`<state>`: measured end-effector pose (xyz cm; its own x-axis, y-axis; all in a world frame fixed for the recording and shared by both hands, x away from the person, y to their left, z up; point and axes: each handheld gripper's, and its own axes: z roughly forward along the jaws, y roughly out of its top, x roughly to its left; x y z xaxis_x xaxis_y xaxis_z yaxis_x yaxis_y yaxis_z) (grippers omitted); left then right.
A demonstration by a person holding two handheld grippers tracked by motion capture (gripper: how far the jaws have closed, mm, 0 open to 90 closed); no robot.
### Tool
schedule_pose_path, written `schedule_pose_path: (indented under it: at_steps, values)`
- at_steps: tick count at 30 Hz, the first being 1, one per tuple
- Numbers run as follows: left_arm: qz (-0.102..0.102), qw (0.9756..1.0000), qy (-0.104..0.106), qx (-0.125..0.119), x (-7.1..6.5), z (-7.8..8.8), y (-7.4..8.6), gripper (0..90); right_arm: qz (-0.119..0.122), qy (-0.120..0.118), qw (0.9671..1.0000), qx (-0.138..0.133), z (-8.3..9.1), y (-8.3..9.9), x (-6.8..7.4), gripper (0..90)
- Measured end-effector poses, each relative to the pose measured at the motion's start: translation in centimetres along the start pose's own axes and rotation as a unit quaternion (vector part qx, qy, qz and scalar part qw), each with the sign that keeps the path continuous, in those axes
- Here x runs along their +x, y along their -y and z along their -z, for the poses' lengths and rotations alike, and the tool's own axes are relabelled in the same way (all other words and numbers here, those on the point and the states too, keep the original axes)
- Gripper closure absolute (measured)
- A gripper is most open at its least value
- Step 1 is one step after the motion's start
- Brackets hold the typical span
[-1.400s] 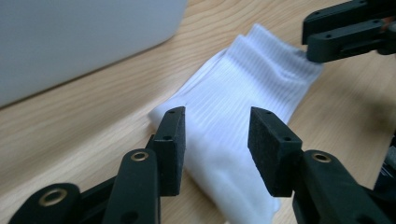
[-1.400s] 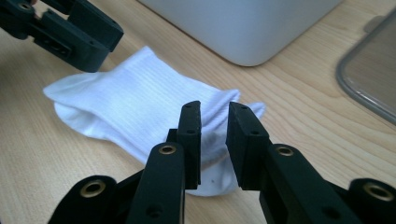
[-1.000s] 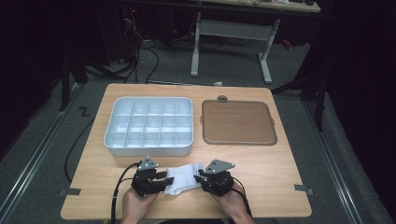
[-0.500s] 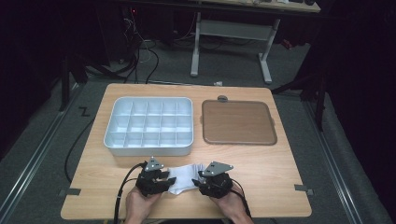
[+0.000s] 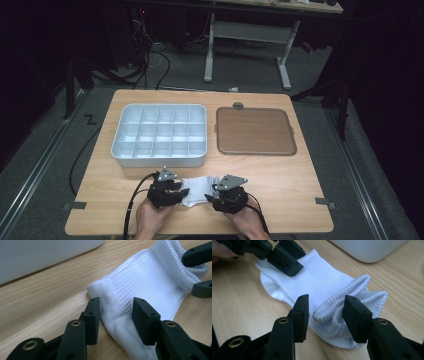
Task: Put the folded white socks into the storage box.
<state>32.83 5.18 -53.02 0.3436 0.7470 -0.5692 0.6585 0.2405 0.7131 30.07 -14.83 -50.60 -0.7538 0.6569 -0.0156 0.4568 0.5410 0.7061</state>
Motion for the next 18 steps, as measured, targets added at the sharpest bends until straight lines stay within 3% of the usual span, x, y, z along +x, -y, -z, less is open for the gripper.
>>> schedule_pose_path:
  at_steps: [2, 3, 6, 10, 11, 13, 18]
  values:
    - [0.000, 1.0000, 0.000, -0.001, 0.0, 0.0, 0.0, 58.5, -0.001, 0.009, 0.9999, 0.011, -0.3, 0.1, -0.1, 65.8]
    - [-0.001, 1.0000, -0.001, -0.002, 0.0, 0.0, 0.0, 57.8, -0.003, 0.014, 0.9999, 0.008, -0.4, 0.3, -0.3, 74.2]
    - [-0.002, 1.0000, 0.001, -0.006, -0.1, 0.1, 0.0, 56.2, -0.007, 0.019, 0.9998, -0.001, -0.1, 0.4, -0.3, 78.0]
    - [-0.006, 0.9996, 0.022, -0.019, -0.7, 0.7, 0.1, 53.3, -0.011, 0.024, 0.9995, -0.014, 0.5, 0.6, -0.3, 79.0]
    - [-0.010, 0.9989, 0.039, -0.024, -1.3, 0.9, 0.3, 53.1, -0.015, 0.023, 0.9994, -0.019, 0.6, 0.7, -0.3, 79.0]
    - [-0.011, 0.9986, 0.046, -0.022, -1.6, 0.9, 0.4, 52.9, -0.017, 0.025, 0.9994, -0.019, 0.6, 0.8, -0.4, 78.9]
    - [-0.047, 0.9977, 0.049, -0.004, -2.5, 0.3, 1.7, 52.6, -0.023, 0.032, 0.9989, -0.024, 0.7, 1.1, -0.6, 78.9]
